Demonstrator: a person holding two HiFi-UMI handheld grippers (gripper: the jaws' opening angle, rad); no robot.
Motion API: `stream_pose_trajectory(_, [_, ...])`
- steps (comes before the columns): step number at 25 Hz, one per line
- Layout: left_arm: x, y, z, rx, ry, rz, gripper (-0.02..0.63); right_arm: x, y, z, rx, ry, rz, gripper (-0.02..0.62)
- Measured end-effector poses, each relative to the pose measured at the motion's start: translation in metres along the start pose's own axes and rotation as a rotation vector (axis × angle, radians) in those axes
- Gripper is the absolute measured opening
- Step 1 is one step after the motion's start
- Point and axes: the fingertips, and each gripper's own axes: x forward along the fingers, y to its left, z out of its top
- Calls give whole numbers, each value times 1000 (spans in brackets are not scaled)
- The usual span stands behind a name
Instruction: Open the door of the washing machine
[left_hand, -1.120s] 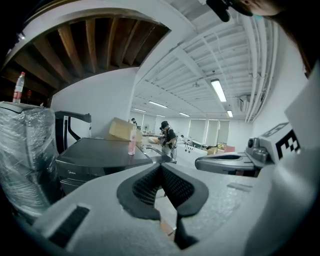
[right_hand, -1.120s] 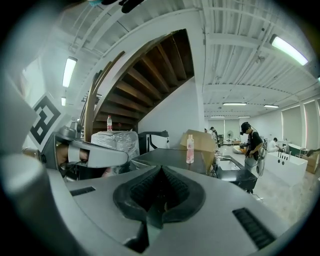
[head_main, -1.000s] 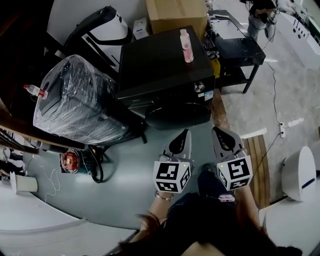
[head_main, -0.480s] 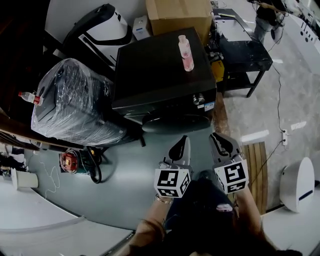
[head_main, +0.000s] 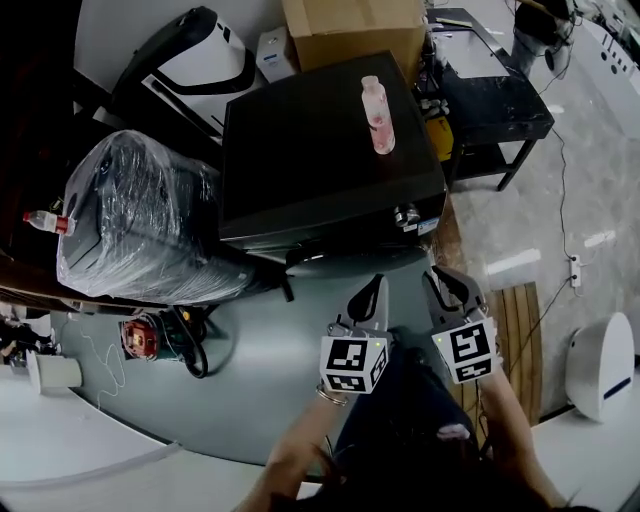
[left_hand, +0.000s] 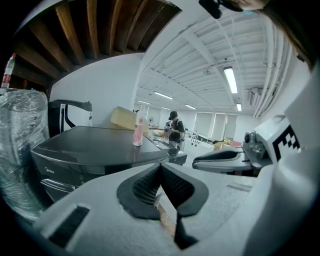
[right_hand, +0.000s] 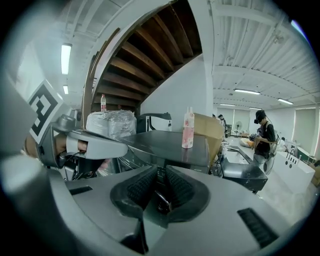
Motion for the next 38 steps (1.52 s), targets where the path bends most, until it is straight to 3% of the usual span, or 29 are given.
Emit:
stream_pose_trajectory(18, [74,44,-43,-1,63,-45,12,87,-10,-70,-101,152,33,91])
stream_pose_trajectory(38, [124,55,-111,-95,73,174,12,155,-51,-180,-187,270,253,132])
